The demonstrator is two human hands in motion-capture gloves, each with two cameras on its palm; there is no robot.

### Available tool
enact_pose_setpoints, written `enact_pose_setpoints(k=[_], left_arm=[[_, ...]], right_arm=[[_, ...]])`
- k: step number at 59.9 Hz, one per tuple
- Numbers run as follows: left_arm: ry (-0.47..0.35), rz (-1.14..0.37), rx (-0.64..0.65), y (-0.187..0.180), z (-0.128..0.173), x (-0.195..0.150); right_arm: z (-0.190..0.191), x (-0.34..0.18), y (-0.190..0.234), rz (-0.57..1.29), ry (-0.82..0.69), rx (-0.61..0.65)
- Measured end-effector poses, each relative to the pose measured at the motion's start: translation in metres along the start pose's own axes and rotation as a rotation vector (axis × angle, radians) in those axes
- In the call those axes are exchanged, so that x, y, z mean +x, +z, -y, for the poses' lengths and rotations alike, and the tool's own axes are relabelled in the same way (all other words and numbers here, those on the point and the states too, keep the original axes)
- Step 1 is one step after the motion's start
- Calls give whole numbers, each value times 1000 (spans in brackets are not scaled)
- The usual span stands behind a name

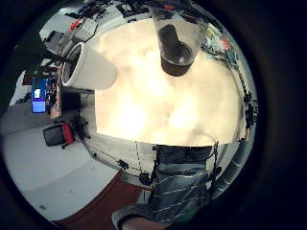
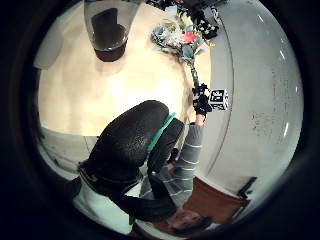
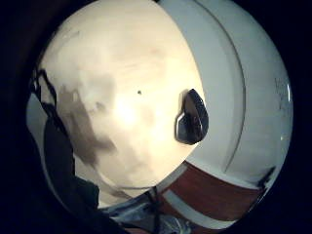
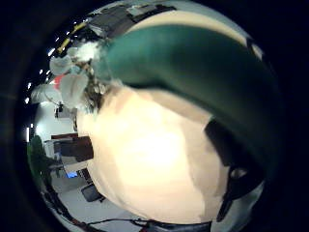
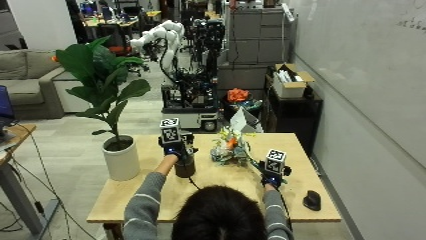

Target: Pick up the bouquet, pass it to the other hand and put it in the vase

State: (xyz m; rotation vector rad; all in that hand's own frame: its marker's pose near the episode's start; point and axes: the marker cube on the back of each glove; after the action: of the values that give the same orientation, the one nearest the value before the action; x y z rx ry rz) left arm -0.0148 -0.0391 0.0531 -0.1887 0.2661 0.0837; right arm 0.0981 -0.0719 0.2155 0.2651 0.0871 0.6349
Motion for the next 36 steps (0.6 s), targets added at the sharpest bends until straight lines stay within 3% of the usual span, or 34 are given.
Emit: enact_pose_setpoints(k=[2, 7, 18, 22, 26, 32, 36], left_arm=[[-23, -1, -59, -1, -9, 1], [48, -6, 97, -4, 8, 3], [100, -84, 100, -11, 7, 12], [131, -141, 109, -18, -6, 20], [129, -200, 83, -12, 15, 24], [153, -314, 108, -23, 9, 41], [165, -411, 129, -36, -10, 56]], right_arm=[[3, 2, -2, 9, 34, 23], [8, 5, -7, 57, 94, 54], [35, 0, -43, 378, 90, 363], [19, -11, -58, 527, 66, 299], [6, -26, -73, 690, 10, 203], [-9, -64, -114, 1114, -217, 49], [10, -81, -140, 1336, -416, 253]])
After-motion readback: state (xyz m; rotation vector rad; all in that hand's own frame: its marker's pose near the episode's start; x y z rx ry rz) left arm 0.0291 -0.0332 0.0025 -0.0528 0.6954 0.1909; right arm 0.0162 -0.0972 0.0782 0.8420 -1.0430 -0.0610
